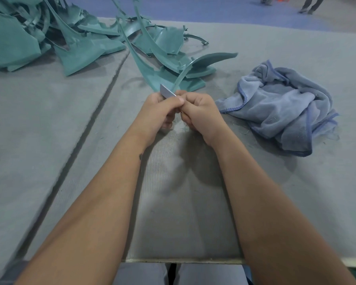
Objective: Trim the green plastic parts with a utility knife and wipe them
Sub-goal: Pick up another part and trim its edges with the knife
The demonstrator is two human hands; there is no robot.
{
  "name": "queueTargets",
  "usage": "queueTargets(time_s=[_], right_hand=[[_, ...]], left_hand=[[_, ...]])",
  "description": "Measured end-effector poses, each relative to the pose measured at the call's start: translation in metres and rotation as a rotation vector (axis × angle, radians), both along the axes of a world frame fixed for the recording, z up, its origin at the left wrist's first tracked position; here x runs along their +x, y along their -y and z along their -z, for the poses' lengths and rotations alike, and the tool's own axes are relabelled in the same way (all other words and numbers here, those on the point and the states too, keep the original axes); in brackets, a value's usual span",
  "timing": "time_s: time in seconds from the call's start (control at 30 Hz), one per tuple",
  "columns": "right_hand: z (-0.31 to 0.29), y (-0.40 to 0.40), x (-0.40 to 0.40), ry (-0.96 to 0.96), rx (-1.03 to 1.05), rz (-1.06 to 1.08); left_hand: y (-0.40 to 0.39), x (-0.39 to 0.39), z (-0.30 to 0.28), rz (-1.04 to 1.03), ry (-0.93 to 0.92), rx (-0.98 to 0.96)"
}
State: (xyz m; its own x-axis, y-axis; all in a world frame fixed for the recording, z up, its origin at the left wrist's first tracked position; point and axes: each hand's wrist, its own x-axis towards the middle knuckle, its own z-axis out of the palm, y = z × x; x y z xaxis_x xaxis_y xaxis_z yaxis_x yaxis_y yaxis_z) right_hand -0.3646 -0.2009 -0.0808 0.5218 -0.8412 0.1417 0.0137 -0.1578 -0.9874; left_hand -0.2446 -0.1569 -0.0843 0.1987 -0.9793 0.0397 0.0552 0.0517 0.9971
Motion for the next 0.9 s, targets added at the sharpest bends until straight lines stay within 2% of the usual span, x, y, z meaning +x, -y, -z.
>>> queueTargets(time_s=[0.3, 0.53, 0.9], right_hand=[[0.007, 0.001, 0.003, -0.031, -0.057, 0.095], [0.009, 0.004, 0.004, -0.036, -0.068, 0.151], [0.011, 0.007, 0.005, -0.002, -0.053, 0.263]], left_hand=[[0.002, 0.009, 0.006, 0.123, -0.018, 0.003], [0.003, 0.007, 0.008, 0.016, 0.086, -0.007], [0.007, 0.001, 0.010, -0.096, 0.153, 0.019]])
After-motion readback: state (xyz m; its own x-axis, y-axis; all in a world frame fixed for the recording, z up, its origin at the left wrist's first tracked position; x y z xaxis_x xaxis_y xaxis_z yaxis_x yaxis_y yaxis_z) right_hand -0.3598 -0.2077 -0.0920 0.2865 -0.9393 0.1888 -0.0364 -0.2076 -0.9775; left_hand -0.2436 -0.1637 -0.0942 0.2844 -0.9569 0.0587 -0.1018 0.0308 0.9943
